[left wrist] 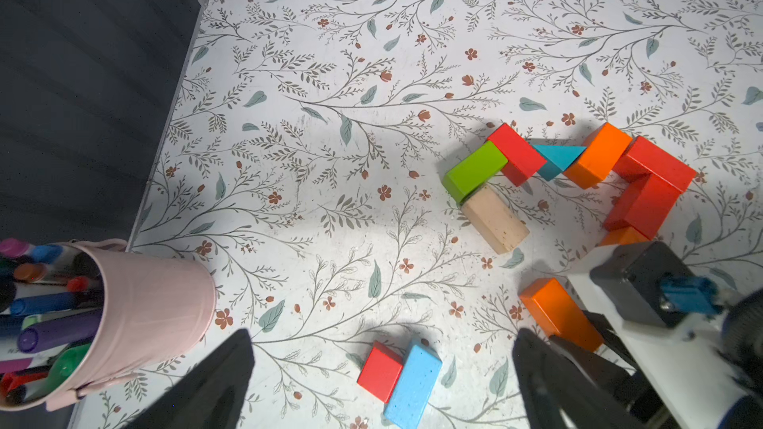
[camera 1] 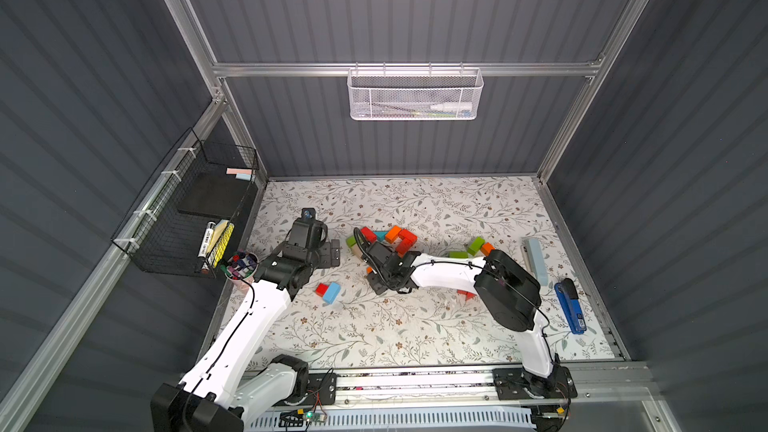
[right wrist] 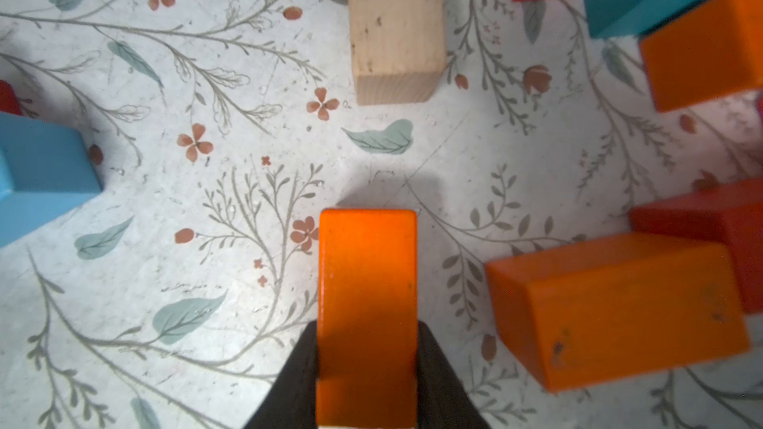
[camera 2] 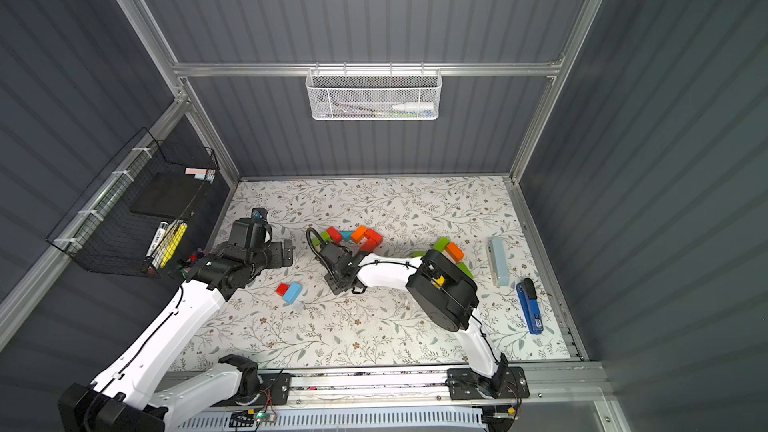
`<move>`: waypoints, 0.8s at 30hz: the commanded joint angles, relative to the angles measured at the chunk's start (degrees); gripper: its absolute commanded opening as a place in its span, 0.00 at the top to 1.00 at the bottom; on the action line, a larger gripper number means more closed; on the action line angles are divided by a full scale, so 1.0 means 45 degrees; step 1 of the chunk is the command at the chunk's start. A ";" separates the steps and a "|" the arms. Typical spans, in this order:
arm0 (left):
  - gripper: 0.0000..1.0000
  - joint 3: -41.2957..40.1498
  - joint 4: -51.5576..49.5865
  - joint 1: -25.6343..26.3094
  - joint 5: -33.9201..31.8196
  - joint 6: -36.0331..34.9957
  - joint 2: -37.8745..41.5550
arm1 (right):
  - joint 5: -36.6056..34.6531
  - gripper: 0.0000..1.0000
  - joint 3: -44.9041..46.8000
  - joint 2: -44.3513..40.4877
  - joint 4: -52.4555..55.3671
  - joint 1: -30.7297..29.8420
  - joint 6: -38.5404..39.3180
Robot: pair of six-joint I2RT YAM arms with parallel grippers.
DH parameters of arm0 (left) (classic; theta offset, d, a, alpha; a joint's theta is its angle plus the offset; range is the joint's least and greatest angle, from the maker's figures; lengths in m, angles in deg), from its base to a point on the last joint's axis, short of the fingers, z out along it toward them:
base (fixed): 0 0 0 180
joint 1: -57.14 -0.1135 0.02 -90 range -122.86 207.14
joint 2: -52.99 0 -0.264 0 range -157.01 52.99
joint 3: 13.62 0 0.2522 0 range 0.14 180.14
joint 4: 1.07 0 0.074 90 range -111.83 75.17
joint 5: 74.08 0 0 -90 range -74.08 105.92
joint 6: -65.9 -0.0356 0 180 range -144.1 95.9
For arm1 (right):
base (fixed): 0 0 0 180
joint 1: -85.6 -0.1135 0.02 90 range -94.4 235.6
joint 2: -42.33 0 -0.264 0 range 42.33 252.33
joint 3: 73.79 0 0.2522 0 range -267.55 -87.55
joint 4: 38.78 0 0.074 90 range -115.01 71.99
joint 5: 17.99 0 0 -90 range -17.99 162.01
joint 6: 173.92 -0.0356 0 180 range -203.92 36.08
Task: Assemble a heart with building blocks
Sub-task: Assemble the building block at the center of the board.
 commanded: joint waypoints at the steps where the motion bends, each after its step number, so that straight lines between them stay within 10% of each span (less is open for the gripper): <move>1: 0.01 -0.0193 0.0205 0.0031 0.0174 -0.0183 0.0168 | -0.0139 0.71 -0.0383 0.0162 0.0077 0.0134 0.0596; 24: 0.01 -0.0246 0.0205 0.0031 0.0155 -0.0077 0.0122 | 0.0690 0.72 -0.1745 0.1159 0.0175 0.0677 0.0845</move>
